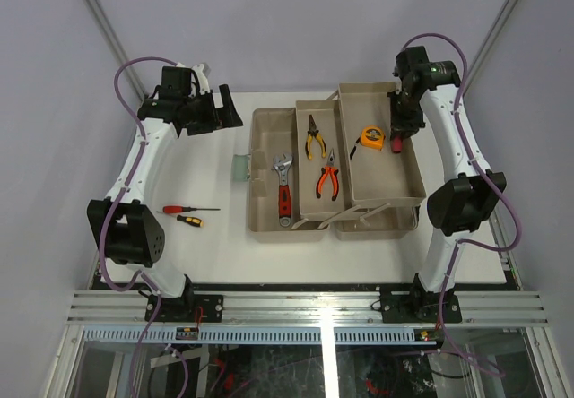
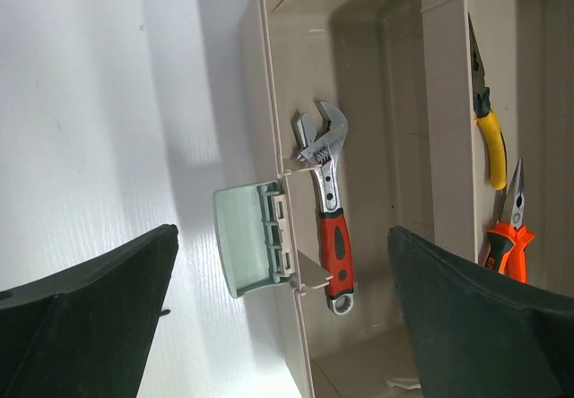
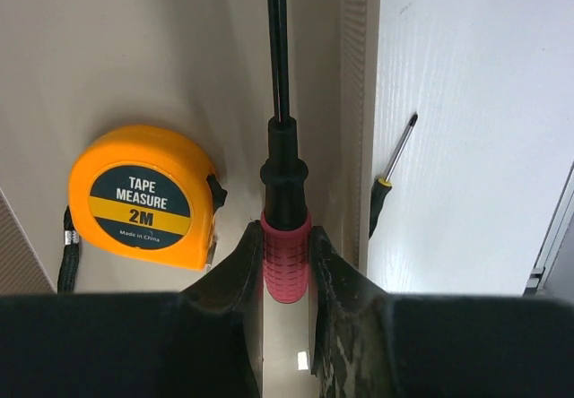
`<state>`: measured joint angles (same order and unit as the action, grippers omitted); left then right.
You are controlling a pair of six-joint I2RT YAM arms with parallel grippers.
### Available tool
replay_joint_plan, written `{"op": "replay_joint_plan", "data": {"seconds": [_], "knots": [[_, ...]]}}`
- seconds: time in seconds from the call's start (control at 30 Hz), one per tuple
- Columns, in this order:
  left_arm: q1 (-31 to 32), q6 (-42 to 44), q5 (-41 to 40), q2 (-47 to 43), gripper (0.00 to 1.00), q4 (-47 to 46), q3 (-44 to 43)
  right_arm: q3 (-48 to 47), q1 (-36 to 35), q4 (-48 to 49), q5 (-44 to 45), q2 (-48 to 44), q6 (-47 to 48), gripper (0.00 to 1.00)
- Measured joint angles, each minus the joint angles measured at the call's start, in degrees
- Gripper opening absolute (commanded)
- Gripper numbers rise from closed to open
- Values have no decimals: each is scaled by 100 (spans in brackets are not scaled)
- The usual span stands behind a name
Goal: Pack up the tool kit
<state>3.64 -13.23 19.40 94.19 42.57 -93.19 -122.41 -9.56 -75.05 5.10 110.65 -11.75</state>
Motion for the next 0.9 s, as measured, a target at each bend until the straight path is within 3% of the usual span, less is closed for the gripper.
{"op": "replay_joint_plan", "data": {"seconds": [0.17, 0.27, 0.5, 0.7, 0.8, 0.9], "knots": [[0, 0, 20, 4, 100, 0, 0, 0, 0, 9, -33, 0, 72, 55], [0, 0, 26, 4, 100, 0, 0, -48, 0, 15, -155, 0, 85, 61], [0, 0, 35, 4, 100, 0, 0, -592, -13, 33, -310, 0, 70, 69], [0, 2, 37, 4, 100, 0, 0, -1104, 103, 125, 168, -321, 52, 74], [0, 0, 37, 4, 100, 0, 0, -529, 658, 356, 223, -931, 44, 75], [0, 0, 39, 4, 100, 0, 0, 660, 1805, 719, 223, -1749, 44, 75]]}}
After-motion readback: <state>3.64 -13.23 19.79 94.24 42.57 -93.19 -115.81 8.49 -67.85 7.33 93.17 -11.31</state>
